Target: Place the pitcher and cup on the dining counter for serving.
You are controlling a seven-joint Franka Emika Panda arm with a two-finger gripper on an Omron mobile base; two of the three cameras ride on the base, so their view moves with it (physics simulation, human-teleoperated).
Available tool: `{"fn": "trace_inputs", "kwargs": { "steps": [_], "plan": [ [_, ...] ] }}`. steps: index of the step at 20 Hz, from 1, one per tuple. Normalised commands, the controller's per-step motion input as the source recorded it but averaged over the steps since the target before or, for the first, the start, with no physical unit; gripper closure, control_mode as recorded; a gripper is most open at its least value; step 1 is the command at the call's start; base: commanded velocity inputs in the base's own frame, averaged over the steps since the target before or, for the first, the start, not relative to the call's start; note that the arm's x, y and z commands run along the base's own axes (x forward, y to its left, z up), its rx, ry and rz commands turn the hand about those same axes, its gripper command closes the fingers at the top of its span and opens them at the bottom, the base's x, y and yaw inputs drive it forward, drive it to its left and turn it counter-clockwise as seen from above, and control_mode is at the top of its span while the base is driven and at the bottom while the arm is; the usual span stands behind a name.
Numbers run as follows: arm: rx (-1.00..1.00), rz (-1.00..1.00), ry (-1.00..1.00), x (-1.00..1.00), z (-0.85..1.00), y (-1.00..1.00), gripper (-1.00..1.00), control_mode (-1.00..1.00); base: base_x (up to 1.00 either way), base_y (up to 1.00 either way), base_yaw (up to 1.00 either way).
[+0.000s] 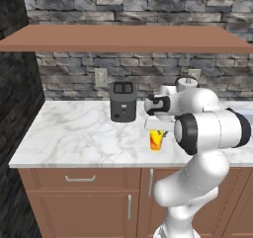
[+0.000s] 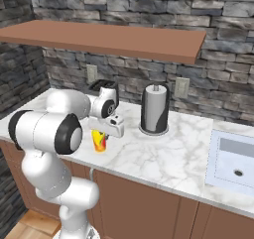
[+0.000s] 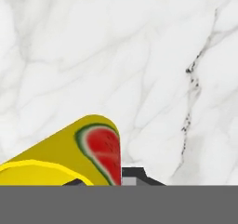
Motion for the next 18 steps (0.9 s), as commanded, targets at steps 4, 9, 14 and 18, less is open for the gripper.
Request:
{"fn": "trace_inputs", "kwargs": {
  "steps": [4,9,14,18],
  "plan": [
    [0.00,0.00,-0.09,-0.11,0.40,0.00,1.00,-1.00,0.00,0.00,0.00],
    [0.00,0.00,-0.18,-0.17,0.72,0.00,1.00,-1.00,0.00,0.00,0.00],
    [0.00,0.00,-0.20,-0.26,0.78,0.00,1.00,-1.00,0.00,0.00,0.00],
    [0.00,0.00,-0.15,-0.18,0.64,-0.03,1.00,-1.00,0.00,0.00,0.00]
  ]
}}
